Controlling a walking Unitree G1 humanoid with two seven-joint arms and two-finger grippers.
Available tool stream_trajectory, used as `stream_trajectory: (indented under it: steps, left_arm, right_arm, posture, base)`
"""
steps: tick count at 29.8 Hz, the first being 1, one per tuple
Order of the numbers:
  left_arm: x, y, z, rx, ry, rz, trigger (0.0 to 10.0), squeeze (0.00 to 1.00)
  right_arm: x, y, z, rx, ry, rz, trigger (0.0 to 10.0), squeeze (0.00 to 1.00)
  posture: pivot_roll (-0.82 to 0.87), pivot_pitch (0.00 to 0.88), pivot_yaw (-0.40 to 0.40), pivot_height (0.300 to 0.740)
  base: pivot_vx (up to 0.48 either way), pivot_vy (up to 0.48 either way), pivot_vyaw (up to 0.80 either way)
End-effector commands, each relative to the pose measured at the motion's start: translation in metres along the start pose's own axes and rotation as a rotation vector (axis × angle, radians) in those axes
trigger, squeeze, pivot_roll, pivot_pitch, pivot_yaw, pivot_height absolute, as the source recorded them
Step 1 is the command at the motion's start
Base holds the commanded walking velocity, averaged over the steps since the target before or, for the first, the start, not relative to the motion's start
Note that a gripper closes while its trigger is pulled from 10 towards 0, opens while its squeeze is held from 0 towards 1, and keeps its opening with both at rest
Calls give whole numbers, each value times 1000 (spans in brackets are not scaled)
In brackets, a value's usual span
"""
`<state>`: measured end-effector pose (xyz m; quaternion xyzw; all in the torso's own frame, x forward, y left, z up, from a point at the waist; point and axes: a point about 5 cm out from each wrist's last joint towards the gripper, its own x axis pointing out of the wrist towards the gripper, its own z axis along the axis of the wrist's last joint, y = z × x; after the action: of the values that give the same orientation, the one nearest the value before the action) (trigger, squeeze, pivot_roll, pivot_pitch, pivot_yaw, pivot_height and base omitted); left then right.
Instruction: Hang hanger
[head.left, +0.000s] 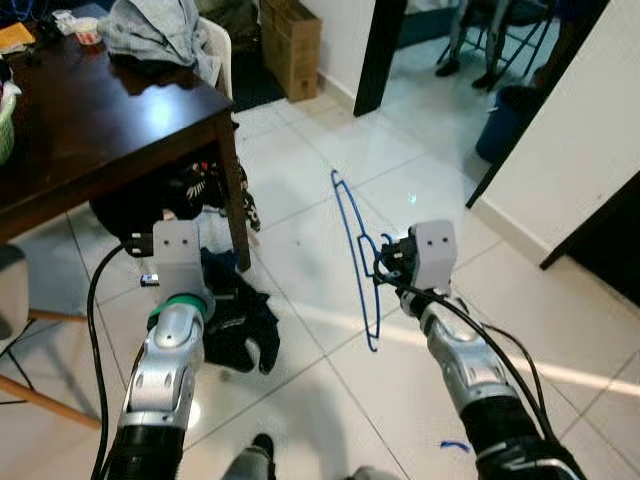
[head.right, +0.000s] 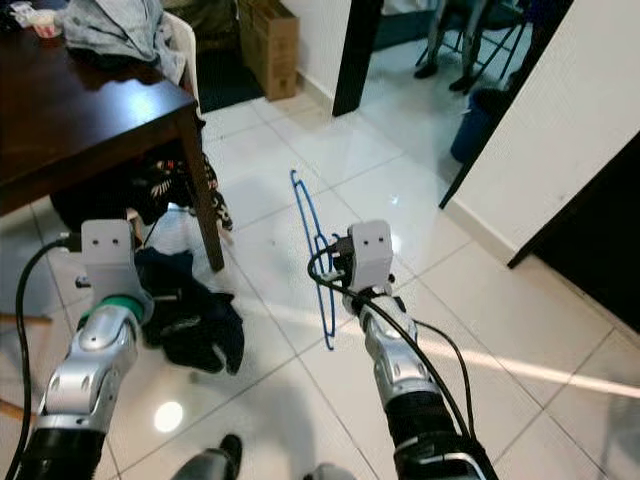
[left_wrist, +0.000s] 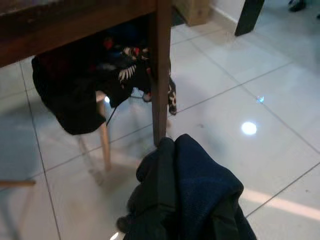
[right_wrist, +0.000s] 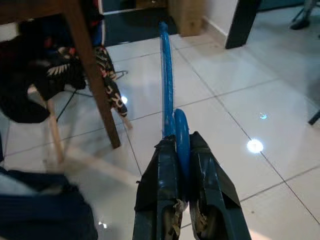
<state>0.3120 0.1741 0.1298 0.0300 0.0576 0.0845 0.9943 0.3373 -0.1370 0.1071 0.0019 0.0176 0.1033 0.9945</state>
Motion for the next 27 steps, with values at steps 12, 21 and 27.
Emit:
stream_trajectory:
  steps: [12, 21, 27]
  left_arm:
    - [1, 5, 24, -23, -118, 33, 10000, 0]
    - [1, 4, 27, -28, -127, 27, 10000, 0]
    - [2, 4, 27, -31, -125, 25, 10000, 0]
  right_arm:
    - [3, -1, 7, 35, -27, 8, 10000, 0]
    - [3, 0, 7, 46, -27, 16, 10000, 0]
    - [4, 1, 7, 48, -26, 20, 10000, 0]
  posture:
    - [43, 52, -40, 740]
    - [41, 55, -39, 740]
    - [41, 58, -37, 740]
  base:
    - [69, 0, 0]
    - [327, 0, 0]
    - [349, 0, 0]
